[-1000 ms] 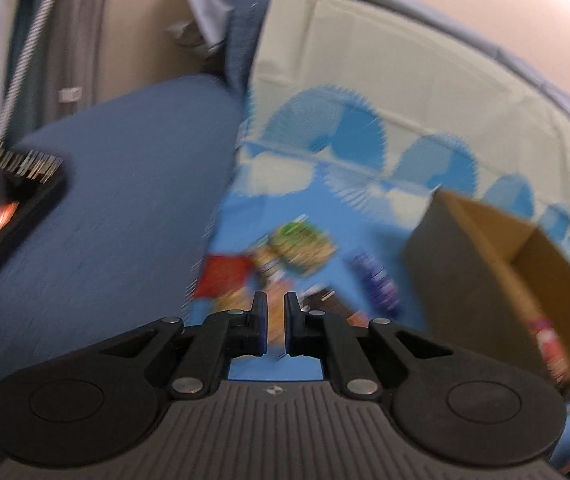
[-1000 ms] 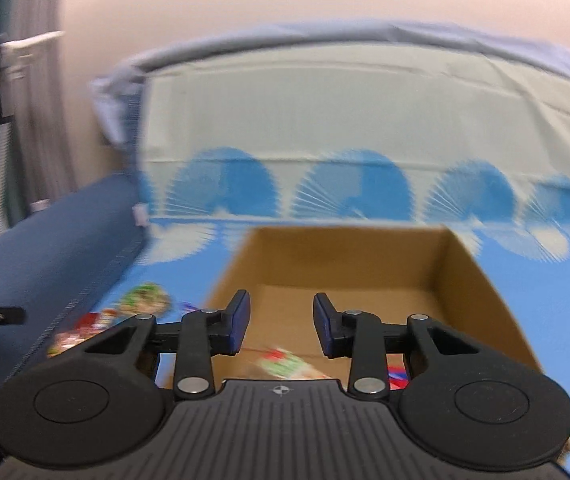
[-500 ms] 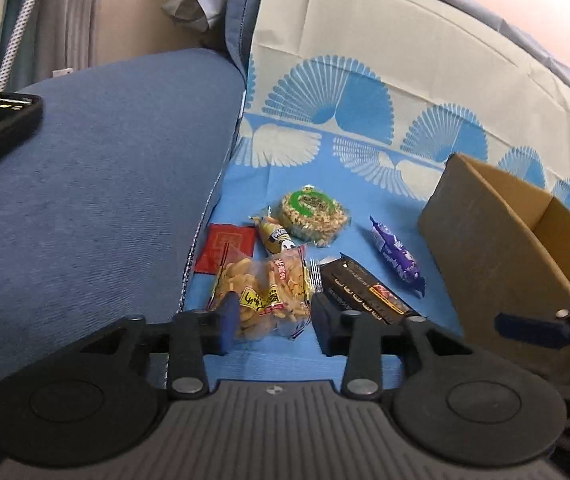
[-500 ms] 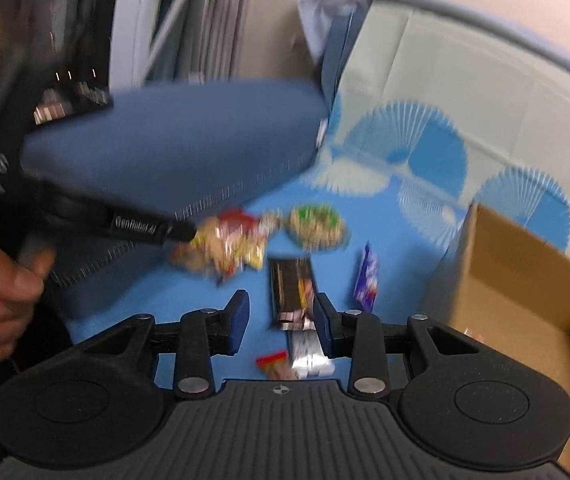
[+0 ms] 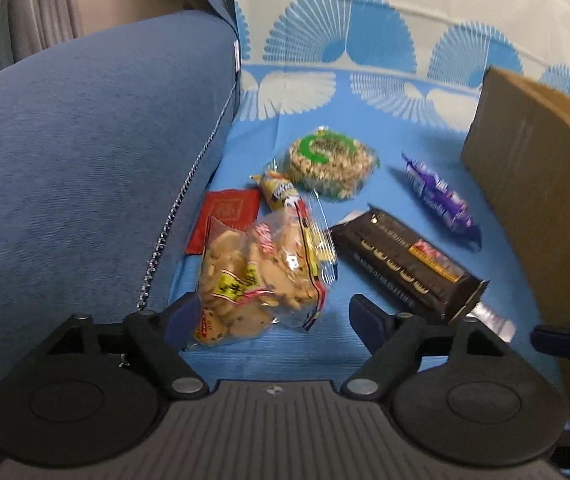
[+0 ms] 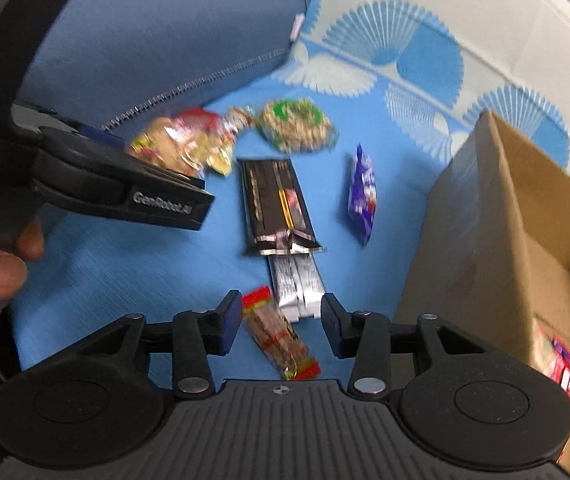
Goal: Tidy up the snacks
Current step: 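Move both tools back toward the remaining snacks, then grasp the cookie bag with the left tool while the right tool grasps the small red-capped candy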
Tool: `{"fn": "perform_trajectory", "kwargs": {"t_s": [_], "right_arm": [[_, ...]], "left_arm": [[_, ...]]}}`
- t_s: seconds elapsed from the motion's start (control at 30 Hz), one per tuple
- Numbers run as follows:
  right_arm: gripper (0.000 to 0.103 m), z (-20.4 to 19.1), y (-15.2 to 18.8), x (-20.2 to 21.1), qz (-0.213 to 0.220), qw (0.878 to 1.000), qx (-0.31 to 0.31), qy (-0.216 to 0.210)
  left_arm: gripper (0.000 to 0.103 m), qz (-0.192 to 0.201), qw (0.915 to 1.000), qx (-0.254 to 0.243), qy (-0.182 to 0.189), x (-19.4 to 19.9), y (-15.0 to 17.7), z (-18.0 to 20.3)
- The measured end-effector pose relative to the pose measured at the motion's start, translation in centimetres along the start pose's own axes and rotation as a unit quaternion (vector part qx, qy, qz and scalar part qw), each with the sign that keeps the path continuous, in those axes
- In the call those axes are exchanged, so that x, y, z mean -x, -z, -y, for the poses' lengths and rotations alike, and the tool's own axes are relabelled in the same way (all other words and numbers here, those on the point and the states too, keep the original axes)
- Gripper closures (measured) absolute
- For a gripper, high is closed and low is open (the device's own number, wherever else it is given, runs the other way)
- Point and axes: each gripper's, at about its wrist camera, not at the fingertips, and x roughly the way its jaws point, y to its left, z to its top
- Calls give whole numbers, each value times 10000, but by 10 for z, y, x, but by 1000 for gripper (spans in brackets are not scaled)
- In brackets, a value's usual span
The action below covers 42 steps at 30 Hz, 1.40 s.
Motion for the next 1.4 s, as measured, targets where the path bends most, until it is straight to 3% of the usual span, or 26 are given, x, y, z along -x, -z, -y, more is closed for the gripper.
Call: {"fn": "perform_trajectory", "kwargs": {"t_s": [0.2, 0.43, 0.63, 0.7, 0.77, 0.8, 0.87, 1.03, 1.23, 1.4], "right_arm": [[56, -1, 3, -14, -425, 9989, -79, -160], [57, -1, 1, -16, -481, 9986, -131, -195], [70, -1, 2, -14, -467, 9984, -127, -282], [77, -1, 2, -13, -451, 9984, -101, -319], [82, -1, 1, -11, -392, 9983, -118, -425], [84, 0, 1, -10, -358, 9981, -145, -489], [85, 2, 1, -5, -229, 9975, -208, -633], [86, 3, 2, 2, -90, 9962, -329, -796], [86, -2, 6, 6, -149, 9964, -320, -765], [86, -4, 12, 13, -316, 9976, -130, -603]], "left_arm": [[17, -46, 9998, -47, -199, -10, 0, 3], [17, -27, 9996, -56, -269, -12, 0, 4], [18, -9, 9996, -45, -275, -13, -1, 3], [38, 85, 9992, 56, -382, -11, -1, 0], [50, 202, 9983, 355, -420, -7, -2, -10], [63, 230, 9978, 487, -388, -5, -3, -15], [66, 245, 9968, 713, -284, -2, -4, -23], [68, 397, 9941, 962, 292, 16, -5, -35], [68, 263, 9872, 1225, 982, 45, 3, -45], [67, -26, 9893, 1042, 1020, 69, 14, -42]]}}
